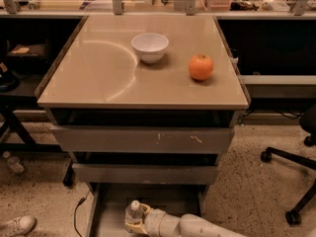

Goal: Place blue plastic bottle into bottom drawer

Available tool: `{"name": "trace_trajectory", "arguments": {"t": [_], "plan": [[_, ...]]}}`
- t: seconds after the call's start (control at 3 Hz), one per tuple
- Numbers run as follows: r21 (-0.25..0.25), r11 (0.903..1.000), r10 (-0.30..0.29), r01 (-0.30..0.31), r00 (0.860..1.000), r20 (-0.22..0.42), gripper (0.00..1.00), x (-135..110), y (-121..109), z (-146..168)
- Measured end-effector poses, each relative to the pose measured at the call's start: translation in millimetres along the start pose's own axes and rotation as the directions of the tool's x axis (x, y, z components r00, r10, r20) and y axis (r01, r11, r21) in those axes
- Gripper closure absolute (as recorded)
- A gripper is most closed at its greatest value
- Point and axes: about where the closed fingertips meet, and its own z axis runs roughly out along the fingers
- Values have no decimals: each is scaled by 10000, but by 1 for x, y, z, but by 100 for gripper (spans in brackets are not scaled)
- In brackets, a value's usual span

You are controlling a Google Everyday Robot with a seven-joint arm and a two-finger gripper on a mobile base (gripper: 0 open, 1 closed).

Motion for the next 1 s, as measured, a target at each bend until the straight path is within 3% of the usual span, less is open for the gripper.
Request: {"name": "trace_trajectory", "arguments": {"t": [0.33,1.0], "plan": [[457,9989,85,-82,9999,-66,100,24,-9,13],[1718,9839,-480,501,9987,-163,100,59,-43,31]]}}
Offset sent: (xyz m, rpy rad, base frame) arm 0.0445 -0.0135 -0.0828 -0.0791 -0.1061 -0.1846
